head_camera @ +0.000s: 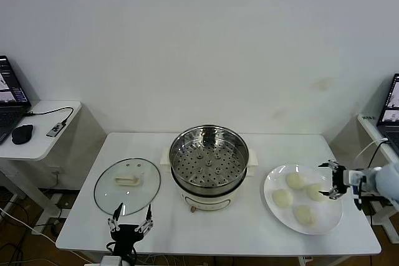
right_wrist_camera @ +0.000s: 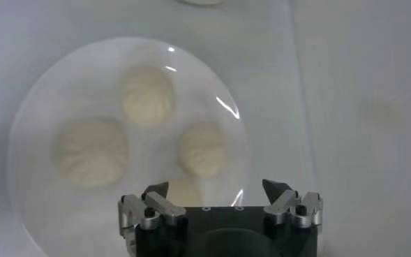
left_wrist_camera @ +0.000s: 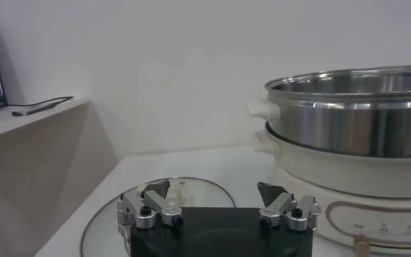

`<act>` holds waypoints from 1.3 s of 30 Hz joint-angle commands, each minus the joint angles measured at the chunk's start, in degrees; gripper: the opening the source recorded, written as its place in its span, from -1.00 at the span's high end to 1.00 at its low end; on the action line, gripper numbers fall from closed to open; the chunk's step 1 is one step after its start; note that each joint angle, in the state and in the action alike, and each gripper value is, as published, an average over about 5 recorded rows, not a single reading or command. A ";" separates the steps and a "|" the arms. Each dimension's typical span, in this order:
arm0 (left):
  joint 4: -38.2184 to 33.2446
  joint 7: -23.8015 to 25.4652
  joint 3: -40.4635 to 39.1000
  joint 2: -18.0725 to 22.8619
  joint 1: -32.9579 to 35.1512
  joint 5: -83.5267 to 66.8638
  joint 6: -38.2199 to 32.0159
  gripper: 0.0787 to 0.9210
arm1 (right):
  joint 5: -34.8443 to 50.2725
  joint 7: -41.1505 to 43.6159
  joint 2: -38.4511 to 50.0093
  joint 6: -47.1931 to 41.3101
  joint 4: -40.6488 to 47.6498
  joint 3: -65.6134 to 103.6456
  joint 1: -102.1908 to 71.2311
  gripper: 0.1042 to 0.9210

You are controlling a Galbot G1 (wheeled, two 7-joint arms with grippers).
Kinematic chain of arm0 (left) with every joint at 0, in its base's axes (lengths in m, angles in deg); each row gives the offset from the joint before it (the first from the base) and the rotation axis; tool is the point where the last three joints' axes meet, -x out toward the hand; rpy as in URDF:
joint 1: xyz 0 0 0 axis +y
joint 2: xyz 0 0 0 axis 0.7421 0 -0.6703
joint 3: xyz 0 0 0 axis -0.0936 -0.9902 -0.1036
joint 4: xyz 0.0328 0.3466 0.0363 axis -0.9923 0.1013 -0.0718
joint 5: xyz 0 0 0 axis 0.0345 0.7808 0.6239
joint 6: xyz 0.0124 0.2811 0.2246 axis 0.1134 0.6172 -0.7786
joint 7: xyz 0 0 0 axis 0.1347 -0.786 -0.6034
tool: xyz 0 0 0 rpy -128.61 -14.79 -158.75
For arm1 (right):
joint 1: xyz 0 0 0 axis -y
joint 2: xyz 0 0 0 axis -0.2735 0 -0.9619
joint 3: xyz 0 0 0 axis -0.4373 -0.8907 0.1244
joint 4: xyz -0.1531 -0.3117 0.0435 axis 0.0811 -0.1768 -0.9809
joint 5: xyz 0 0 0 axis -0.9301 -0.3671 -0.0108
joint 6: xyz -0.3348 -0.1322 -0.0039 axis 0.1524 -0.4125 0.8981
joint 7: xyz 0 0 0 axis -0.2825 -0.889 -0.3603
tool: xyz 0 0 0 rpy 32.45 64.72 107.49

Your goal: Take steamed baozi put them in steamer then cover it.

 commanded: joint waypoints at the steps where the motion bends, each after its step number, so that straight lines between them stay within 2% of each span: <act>1: 0.27 -0.04 0.54 -0.20 0.10 0.55 -0.04 -0.77 | 0.83 5.07 -1.17 0.97 9.44 -23.68 22.62 -0.76; 16: 0.42 0.12 1.82 -0.32 -0.08 0.59 0.00 -0.77 | -1.05 4.32 -10.38 1.27 17.18 -31.06 27.70 -0.76; 27: 0.30 0.30 2.14 -0.38 -0.28 0.58 0.06 -0.77 | -3.80 4.02 -13.35 0.59 20.78 -31.59 27.24 -0.76; 33: 0.38 0.34 2.24 -0.44 -0.41 0.53 0.06 -0.77 | -4.99 3.98 -14.34 0.28 22.27 -31.52 26.93 -0.67; 39: 0.30 0.33 2.39 -0.42 -0.43 0.52 0.05 -0.77 | -5.23 4.11 -14.61 -0.03 22.47 -31.70 26.74 -0.49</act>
